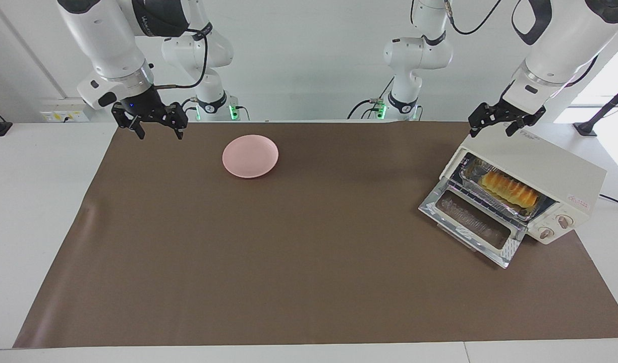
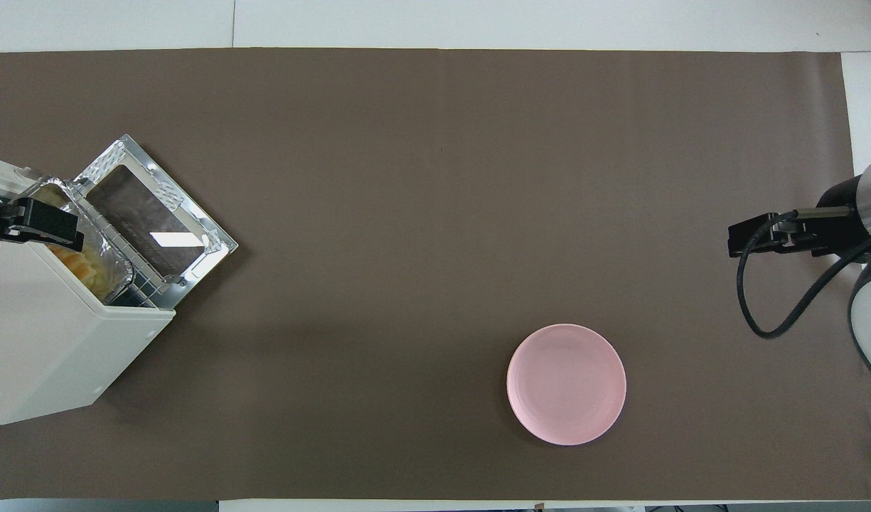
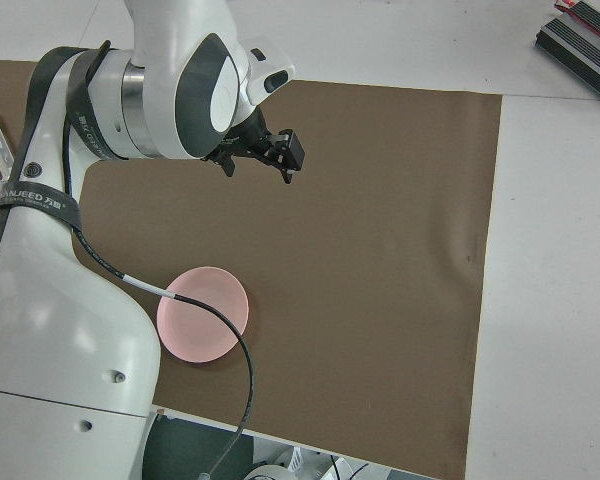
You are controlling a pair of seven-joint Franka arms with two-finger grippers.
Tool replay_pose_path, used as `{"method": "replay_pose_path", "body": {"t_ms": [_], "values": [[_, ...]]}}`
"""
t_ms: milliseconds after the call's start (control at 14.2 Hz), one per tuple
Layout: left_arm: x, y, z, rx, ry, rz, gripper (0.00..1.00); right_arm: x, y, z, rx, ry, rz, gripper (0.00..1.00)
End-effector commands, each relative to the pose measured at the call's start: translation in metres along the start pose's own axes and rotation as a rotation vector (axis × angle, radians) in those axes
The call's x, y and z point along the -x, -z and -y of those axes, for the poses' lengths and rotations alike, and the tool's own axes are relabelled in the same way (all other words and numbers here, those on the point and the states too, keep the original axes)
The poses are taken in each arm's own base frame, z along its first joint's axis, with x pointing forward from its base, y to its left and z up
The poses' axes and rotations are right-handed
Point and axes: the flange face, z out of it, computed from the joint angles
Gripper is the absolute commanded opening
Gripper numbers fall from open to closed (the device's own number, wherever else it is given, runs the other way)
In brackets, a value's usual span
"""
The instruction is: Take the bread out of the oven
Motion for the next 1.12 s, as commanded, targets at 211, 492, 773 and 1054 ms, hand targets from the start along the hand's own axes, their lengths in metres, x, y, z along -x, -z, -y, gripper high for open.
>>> {"method": "replay_pose_path", "body": {"t_ms": [211, 492, 773, 1054], "values": [[0.006, 0.001, -0.002, 0.012, -0.015, -0.013, 1.00, 0.002, 0.003, -0.004, 0.002, 0.021, 0.007, 1.00], [0.010, 0.006, -0.001, 0.012, -0.004, -0.016, 1.00, 0.002, 0.003, -0.004, 0.000, 0.019, 0.007, 1.00], [0.002, 0.008, 0.001, -0.025, 0.151, -0.065, 1.00, 0.002, 0.003, -0.004, 0.002, 0.019, 0.007, 1.00], [-0.052, -0.013, -0.013, -0.043, 0.333, -0.008, 1.00, 0.002, 0.003, -0.004, 0.002, 0.019, 0.007, 1.00]]}}
